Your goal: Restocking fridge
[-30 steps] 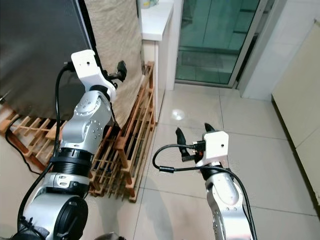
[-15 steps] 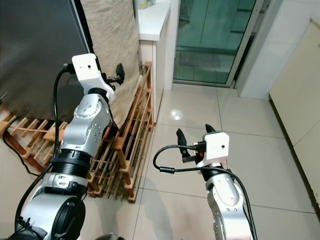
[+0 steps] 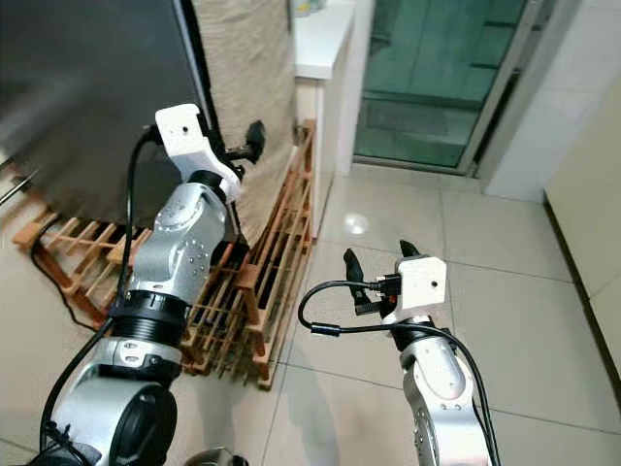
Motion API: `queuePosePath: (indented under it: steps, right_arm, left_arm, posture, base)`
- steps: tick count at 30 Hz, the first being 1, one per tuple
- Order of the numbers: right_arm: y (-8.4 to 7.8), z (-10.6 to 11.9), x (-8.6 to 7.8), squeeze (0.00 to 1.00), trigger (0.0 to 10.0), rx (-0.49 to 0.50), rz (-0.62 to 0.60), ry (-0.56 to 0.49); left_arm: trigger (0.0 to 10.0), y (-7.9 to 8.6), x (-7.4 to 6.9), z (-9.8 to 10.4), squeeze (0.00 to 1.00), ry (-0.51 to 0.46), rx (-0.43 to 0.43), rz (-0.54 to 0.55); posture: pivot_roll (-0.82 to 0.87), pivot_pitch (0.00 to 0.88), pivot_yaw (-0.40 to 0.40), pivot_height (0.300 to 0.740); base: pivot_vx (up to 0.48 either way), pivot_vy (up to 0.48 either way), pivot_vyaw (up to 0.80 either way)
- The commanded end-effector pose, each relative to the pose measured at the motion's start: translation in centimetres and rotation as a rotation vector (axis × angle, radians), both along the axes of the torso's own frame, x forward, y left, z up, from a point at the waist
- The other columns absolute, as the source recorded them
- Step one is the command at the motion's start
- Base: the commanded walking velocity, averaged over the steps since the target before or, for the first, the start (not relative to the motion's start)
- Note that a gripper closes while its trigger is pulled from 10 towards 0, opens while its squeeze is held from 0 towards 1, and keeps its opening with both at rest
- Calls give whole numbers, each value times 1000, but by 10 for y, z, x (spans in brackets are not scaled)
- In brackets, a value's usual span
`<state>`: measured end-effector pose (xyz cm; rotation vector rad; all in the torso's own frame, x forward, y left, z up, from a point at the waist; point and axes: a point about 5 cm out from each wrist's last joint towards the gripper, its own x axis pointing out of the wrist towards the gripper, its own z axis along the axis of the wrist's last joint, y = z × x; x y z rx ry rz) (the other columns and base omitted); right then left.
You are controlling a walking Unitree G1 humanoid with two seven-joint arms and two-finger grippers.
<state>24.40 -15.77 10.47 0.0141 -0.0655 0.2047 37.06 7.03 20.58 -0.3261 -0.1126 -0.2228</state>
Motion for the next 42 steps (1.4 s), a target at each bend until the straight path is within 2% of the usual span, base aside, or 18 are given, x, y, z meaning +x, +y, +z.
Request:
queuePosePath:
  steps: [1, 14, 17, 20, 21, 22, 23, 24, 29, 31, 32, 33, 34, 35, 36, 38, 42]
  right_arm:
    - [-1, 5, 0, 0, 10000, -1, -4, -18]
    - [1, 6, 2, 0, 10000, 1, -8, -21]
    - [0, 7, 2, 0, 10000, 2, -13, -26]
    - [-1, 8, 0, 0, 10000, 1, -23, -30]
    - [-4, 9, 0, 0, 10000, 0, -38, -38]
    - [-4, 9, 0, 0, 10000, 0, -38, -38]
    - [-8, 13, -1, 0, 10000, -2, -71, -57]
    - [-10, 15, -1, 0, 10000, -1, -88, -67]
    - [-11, 21, -1, 0, 10000, -1, -127, -88]
    - [-11, 21, 0, 0, 10000, 0, -128, -89]
    - [-10, 21, 1, 0, 10000, 0, -129, -90]
    - [-10, 21, 1, 0, 10000, 0, -129, -90]
    - [-10, 23, 3, 0, 10000, -1, -131, -95]
    - [-11, 24, 5, 0, 10000, -3, -133, -101]
    - [-11, 24, 5, 0, 10000, -3, -133, -101]
    - [-13, 27, 8, 0, 10000, -4, -141, -110]
    - [-14, 29, 11, 0, 10000, -13, -142, -121]
  left_arm:
    - [10000, -20, -5, 13, 0, -61, 23, -86]
    - [10000, -31, -13, 22, 0, -130, 37, -188]
    - [10000, -26, -17, 23, 0, -148, 59, -189]
    - [10000, -12, -23, 19, 0, -156, 105, -165]
    - [10000, -3, -27, 14, 0, -155, 130, -149]
    - [10000, -3, -27, 14, 0, -155, 130, -149]
    - [10000, 16, -37, 6, 0, -163, 176, -115]
    - [10000, 24, -42, 1, 0, -164, 204, -104]
    - [10000, 43, -58, -19, 0, -184, 397, -98]
    - [10000, 50, -58, -26, 0, -131, 388, -67]
    - [10000, 58, -55, -31, 0, -76, 358, -16]
    - [10000, 58, -55, -31, 0, -76, 358, -16]
    - [10000, 74, -50, -40, 0, 12, 306, 71]
    - [10000, 82, -47, -44, 0, 47, 288, 124]
    - [10000, 82, -47, -44, 0, 47, 288, 124]
    - [10000, 90, -44, -48, 0, 83, 270, 189]
    - [10000, 80, -45, -51, 0, 84, 276, 173]
  posture:
    - [-108, 0, 44, 727]
    - [-107, 0, 51, 727]
    - [-105, 0, 53, 727]
    - [-101, 0, 59, 727]
    - [-100, 0, 60, 727]
    - [-100, 0, 60, 727]
    - [-84, 0, 61, 727]
    - [-79, 0, 61, 727]
    - [-65, 0, 53, 727]
    - [-61, 0, 49, 727]
    - [-62, 0, 48, 727]
    - [-62, 0, 48, 727]
    - [-67, 0, 52, 727]
    - [-69, 0, 53, 727]
    - [-69, 0, 53, 727]
    - [-71, 0, 54, 727]
    - [-82, 0, 57, 727]
  base:
    - [0, 0, 0]
    - [0, 0, 0]
    - [0, 0, 0]
    - [0, 0, 0]
    - [0, 0, 0]
    - [0, 0, 0]
    - [0, 0, 0]
    - [0, 0, 0]
    - [0, 0, 0]
    - [0, 0, 0]
    - [0, 0, 0]
    - [0, 0, 0]
    - [0, 0, 0]
    - [0, 0, 0]
    - [0, 0, 0]
    - [0, 0, 0]
    - [0, 0, 0]
